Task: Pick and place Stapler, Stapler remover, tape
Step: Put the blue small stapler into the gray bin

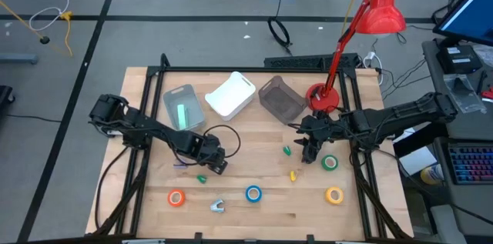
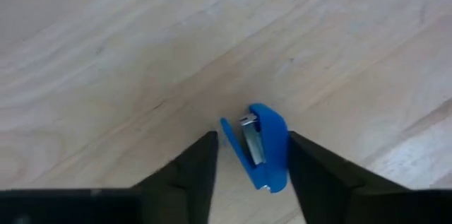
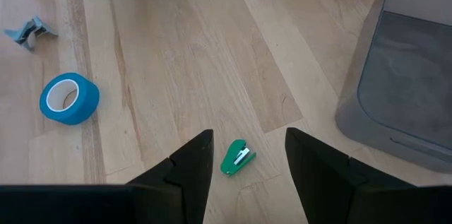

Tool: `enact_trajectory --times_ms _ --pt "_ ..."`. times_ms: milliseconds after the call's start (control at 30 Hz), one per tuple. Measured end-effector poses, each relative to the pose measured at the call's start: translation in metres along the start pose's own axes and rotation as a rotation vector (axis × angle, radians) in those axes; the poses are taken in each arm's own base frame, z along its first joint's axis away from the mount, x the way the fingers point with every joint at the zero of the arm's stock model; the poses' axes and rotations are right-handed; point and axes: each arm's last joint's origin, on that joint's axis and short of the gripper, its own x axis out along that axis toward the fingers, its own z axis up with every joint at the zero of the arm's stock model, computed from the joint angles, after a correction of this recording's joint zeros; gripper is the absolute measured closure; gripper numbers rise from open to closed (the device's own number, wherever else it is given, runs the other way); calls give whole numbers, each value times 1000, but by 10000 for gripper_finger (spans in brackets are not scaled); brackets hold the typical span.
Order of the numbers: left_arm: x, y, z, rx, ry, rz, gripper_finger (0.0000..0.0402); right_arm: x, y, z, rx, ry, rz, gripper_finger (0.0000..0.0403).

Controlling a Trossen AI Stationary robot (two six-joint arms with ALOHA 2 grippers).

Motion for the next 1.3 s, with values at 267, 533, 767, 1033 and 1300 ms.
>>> enact_trajectory --times_ms 267,533,767,1033,1300 --pt "0 -1 0 2 12 -16 345 0 0 0 0 0 0 234" --pt "-2 -6 2 -45 5 -76 346 0 0 0 0 0 0 234" --pt "-27 -15 12 -57 -47 -167 344 0 0 0 -3 3 -1 234" --pt "-93 -7 38 -34 -269 -146 340 0 0 -1 -3 6 -3 234" --pt "-149 35 56 -68 -413 127 337 0 0 0 -2 4 -2 234"
